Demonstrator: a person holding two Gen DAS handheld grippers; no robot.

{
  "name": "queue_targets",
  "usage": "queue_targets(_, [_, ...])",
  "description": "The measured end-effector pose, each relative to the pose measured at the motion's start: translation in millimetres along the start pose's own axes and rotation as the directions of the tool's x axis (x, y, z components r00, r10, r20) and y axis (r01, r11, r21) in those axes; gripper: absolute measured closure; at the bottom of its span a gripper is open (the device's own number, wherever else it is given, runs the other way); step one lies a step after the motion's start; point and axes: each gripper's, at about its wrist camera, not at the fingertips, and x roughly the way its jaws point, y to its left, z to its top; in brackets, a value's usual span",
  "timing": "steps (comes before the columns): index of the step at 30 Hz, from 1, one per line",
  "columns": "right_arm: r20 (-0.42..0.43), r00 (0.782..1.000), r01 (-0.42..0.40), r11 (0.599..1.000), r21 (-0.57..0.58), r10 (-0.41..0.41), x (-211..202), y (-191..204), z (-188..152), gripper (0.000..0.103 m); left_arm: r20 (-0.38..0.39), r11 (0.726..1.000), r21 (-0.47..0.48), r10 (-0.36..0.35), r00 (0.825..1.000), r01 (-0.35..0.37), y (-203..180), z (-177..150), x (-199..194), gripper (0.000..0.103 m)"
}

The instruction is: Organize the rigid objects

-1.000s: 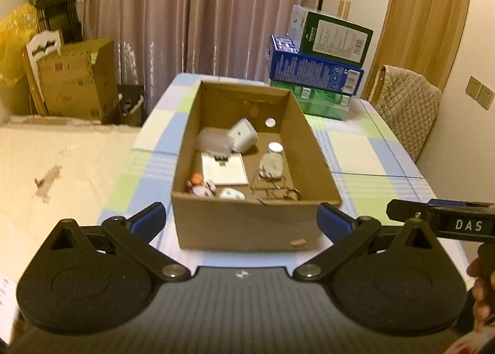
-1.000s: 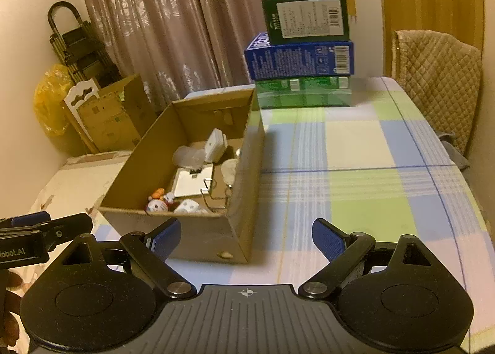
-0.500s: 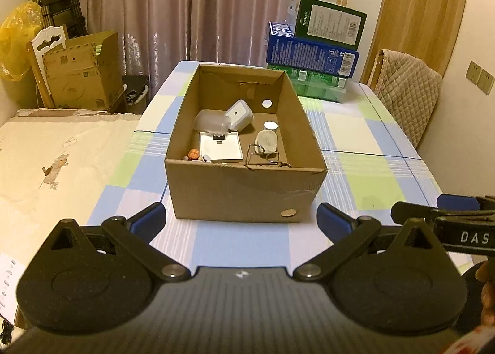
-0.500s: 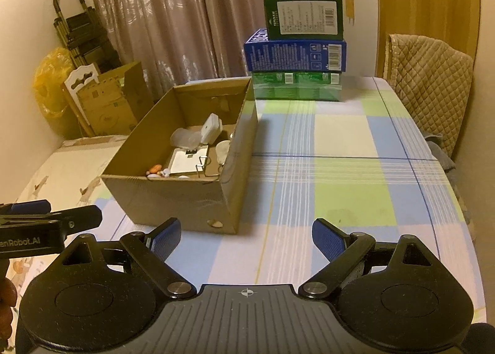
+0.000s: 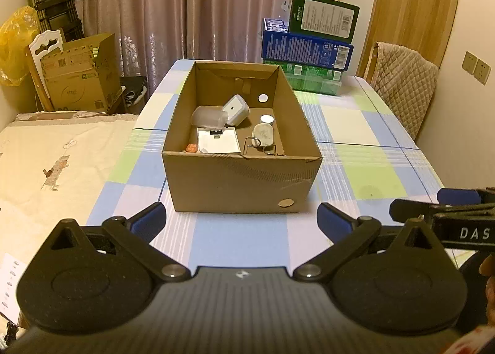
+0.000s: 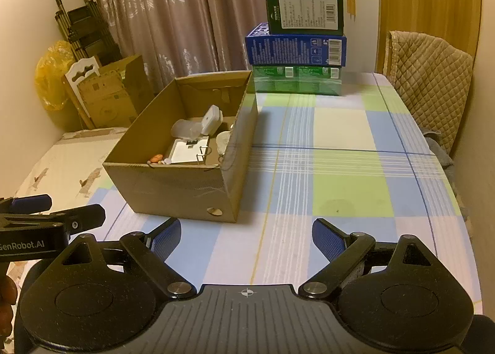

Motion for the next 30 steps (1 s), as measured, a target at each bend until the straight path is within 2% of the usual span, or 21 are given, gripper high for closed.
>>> queue_targets(30, [-0.010,1.000,0.006,1.000,-0.002,-0.006,4.5,-3.3,-2.3,0.014,-0.014,1.000,0.004,0.003,1.000,-0.003,-0.7,-4.1,5.1,0.001])
